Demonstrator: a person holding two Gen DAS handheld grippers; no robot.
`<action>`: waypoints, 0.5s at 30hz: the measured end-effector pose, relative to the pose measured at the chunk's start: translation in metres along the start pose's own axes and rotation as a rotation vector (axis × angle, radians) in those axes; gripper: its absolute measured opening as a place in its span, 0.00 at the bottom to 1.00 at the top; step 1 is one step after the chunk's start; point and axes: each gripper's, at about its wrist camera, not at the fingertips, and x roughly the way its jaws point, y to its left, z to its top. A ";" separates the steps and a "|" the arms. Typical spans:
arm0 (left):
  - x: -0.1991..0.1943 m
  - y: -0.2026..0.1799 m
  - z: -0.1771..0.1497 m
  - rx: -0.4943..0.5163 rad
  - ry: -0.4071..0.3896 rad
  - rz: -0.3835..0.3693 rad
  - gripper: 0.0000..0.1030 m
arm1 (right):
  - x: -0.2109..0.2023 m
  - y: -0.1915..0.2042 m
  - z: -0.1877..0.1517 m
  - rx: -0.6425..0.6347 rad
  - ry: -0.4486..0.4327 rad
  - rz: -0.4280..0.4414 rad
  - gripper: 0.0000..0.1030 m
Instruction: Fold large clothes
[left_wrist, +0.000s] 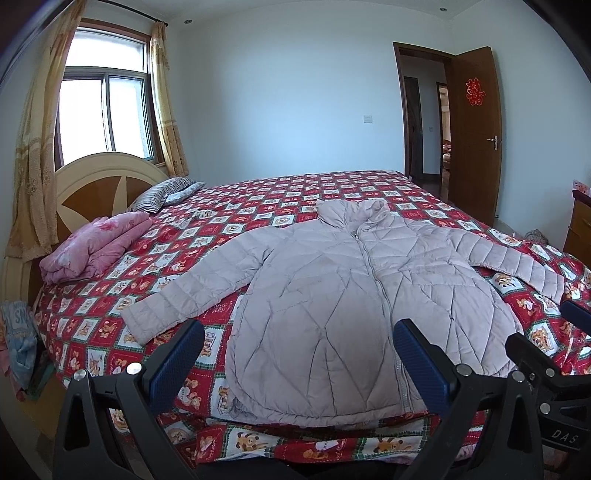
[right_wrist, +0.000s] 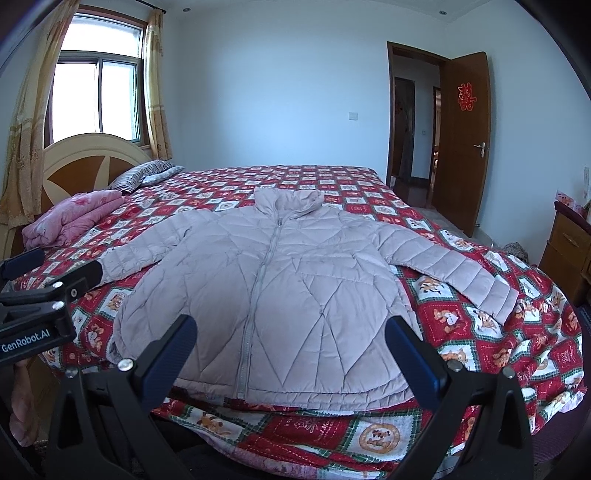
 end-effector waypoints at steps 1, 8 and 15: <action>0.004 -0.001 0.001 0.006 -0.003 0.004 0.99 | 0.002 -0.002 0.001 -0.002 -0.003 -0.009 1.00; 0.050 0.002 0.014 0.031 0.025 0.017 0.99 | 0.031 -0.030 0.011 0.009 -0.008 -0.096 1.00; 0.099 -0.010 0.033 0.072 0.008 0.003 0.99 | 0.065 -0.076 0.016 0.044 0.025 -0.183 1.00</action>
